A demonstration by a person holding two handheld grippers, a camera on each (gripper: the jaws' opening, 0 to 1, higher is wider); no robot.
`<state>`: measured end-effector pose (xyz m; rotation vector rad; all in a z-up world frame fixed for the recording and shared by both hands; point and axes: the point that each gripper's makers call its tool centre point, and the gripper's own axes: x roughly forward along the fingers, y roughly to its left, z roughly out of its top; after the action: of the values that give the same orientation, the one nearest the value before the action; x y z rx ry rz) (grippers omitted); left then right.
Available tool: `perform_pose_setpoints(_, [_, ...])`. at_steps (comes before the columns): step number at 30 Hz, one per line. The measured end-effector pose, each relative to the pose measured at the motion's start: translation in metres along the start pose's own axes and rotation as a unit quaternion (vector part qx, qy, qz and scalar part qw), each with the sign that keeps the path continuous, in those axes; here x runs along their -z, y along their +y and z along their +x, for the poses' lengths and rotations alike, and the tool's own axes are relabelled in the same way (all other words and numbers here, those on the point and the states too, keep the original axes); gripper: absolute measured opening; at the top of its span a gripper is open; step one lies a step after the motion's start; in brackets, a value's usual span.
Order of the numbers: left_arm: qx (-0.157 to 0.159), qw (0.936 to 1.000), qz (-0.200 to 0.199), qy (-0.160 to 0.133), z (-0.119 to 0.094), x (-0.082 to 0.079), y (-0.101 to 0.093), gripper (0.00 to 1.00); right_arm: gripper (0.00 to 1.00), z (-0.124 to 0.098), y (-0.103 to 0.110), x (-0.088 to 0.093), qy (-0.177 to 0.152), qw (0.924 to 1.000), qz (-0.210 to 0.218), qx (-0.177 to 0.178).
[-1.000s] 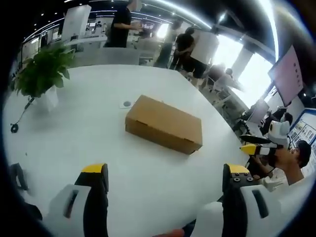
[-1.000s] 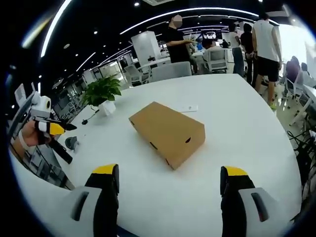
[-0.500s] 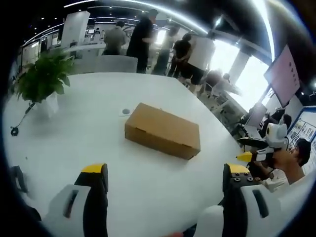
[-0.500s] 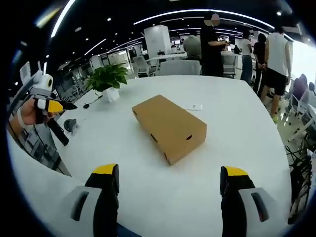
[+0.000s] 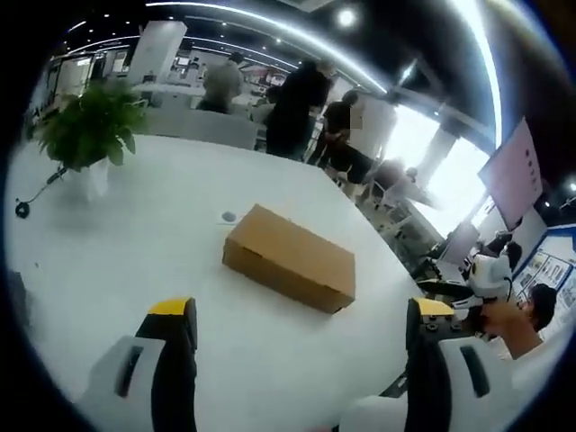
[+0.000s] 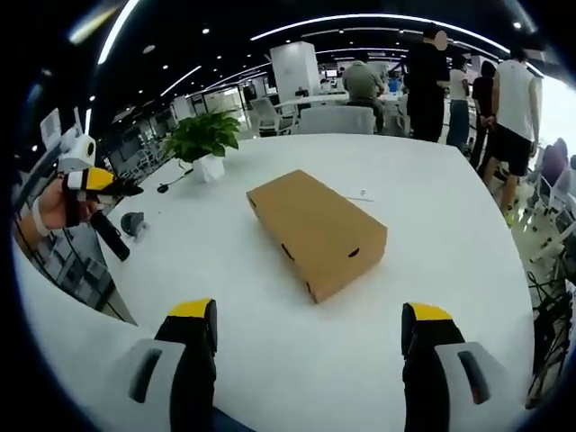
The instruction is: Operate the shoe box by opening the lid, removing the specified soft item, and placing it in the target area until the item is outside and the box remains undamaged.
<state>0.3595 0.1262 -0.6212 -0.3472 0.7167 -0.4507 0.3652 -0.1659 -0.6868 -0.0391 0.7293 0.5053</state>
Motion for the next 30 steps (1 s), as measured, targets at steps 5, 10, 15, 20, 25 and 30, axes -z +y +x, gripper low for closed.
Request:
perform_pose_setpoints(5, [-0.007, 0.9983, 0.051, 0.029, 0.005, 0.000, -0.004, 0.99, 0.87, -0.001, -0.001, 0.008, 0.016, 0.9999, -0.003, -0.001])
perform_pose_setpoints(10, [0.022, 0.9967, 0.042, 0.066, 0.002, 0.009, -0.015, 0.99, 0.87, -0.004, -0.004, 0.006, 0.009, 0.9999, 0.004, 0.005])
perform_pose_setpoints(15, [0.011, 0.9947, 0.073, 0.072, 0.002, 0.008, -0.013, 0.97, 0.87, -0.002, -0.008, 0.006, 0.012, 0.9998, -0.004, 0.013])
perform_pose_setpoints(20, [0.017, 0.9952, 0.079, 0.055, 0.005, 0.004, -0.017, 0.99, 0.87, 0.002, -0.007, 0.008, 0.019, 0.9998, -0.001, 0.010])
perform_pose_setpoints(25, [0.004, 0.9930, 0.115, 0.026, 0.010, -0.005, -0.014, 0.99, 0.87, 0.002, -0.006, 0.004, 0.008, 0.9998, 0.015, 0.006])
perform_pose_setpoints(30, [0.022, 0.9944, 0.103, 0.001, 0.015, -0.012, -0.017, 0.99, 0.90, 0.004, -0.006, -0.008, -0.017, 0.9994, 0.029, -0.001])
